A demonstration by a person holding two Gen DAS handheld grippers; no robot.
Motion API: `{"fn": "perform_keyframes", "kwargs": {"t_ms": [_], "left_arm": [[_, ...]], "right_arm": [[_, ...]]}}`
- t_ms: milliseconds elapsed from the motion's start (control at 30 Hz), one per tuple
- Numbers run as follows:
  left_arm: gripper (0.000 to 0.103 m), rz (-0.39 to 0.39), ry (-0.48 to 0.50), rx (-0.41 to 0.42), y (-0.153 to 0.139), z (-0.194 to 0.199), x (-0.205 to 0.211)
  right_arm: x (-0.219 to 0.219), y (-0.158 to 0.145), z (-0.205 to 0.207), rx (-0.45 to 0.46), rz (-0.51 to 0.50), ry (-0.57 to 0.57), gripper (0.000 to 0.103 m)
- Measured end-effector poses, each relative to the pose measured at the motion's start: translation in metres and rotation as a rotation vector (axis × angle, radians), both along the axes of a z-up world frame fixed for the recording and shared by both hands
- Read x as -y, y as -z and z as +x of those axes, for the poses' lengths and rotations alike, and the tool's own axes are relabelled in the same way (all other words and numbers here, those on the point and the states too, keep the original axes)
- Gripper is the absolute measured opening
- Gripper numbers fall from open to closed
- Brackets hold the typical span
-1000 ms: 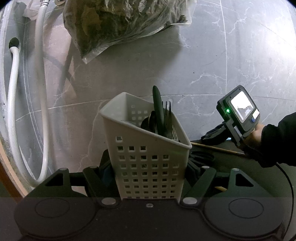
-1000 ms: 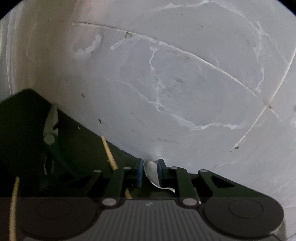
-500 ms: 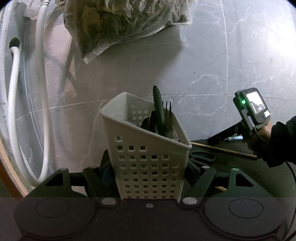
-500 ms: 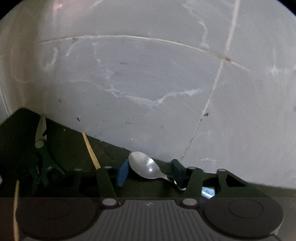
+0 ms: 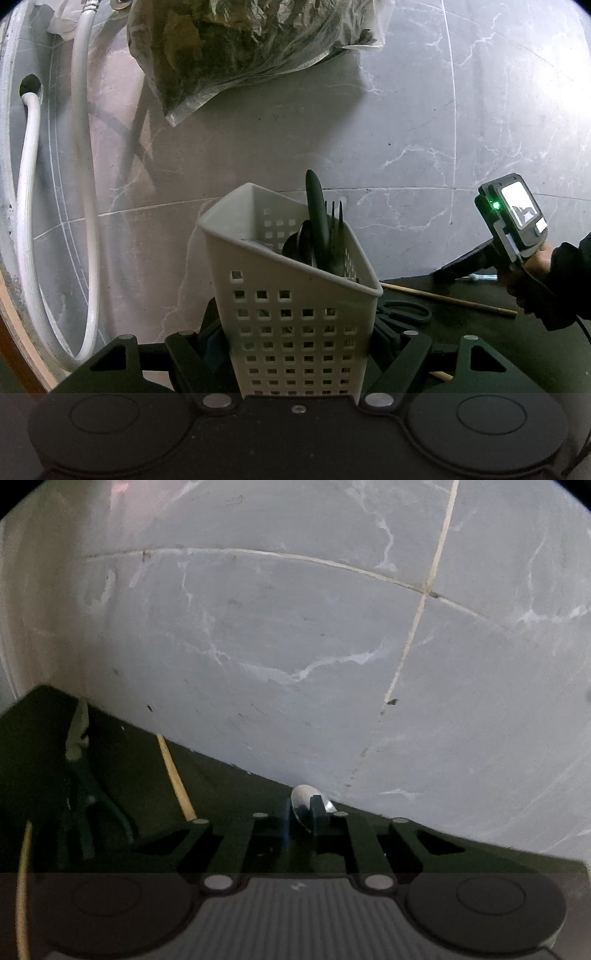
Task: Organize utensils
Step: 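Close the right tool on the blue-handled spoon's handle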
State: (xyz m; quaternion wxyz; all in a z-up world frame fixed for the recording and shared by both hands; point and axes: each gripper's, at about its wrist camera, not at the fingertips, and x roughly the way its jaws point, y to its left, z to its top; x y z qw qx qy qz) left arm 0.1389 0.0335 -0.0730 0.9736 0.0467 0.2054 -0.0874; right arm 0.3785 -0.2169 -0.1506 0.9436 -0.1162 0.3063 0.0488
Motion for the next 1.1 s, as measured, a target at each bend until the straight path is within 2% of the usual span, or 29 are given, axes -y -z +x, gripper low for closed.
{"fn": "perform_keyframes", "kwargs": {"t_ms": [233,500,567,633,767,933,1033,1100], "left_arm": [[0.077,-0.001,-0.009,0.0,0.0,0.0,0.001],[0.077,0.002,-0.015,-0.002,0.0,0.0,0.003],[0.077,0.006,-0.02,-0.003,0.0,0.0,0.004],[0.077,0.008,-0.024,-0.004,0.0,0.0,0.005],[0.077,0.011,-0.028,-0.006,0.0,0.0,0.006],[0.077,0.014,-0.03,-0.008,0.0,0.001,0.007],[0.077,0.018,-0.035,-0.009,0.0,0.001,0.008],[0.077,0.02,-0.037,-0.01,0.0,0.001,0.008]], "right_arm": [[0.018,0.001,-0.009,0.021,-0.125,0.028,0.013],[0.058,0.004,-0.002,-0.025,-0.109,0.073,0.015],[0.067,0.002,0.0,-0.038,-0.068,0.071,0.022],[0.077,-0.001,0.002,-0.034,-0.048,0.057,0.056],[0.096,-0.006,0.007,-0.066,0.005,0.028,0.058],[0.126,-0.007,0.017,-0.125,0.092,-0.024,0.068],[0.143,-0.008,0.029,-0.164,0.159,-0.057,0.069],[0.151,-0.01,0.035,-0.164,0.17,-0.076,0.068]]}}
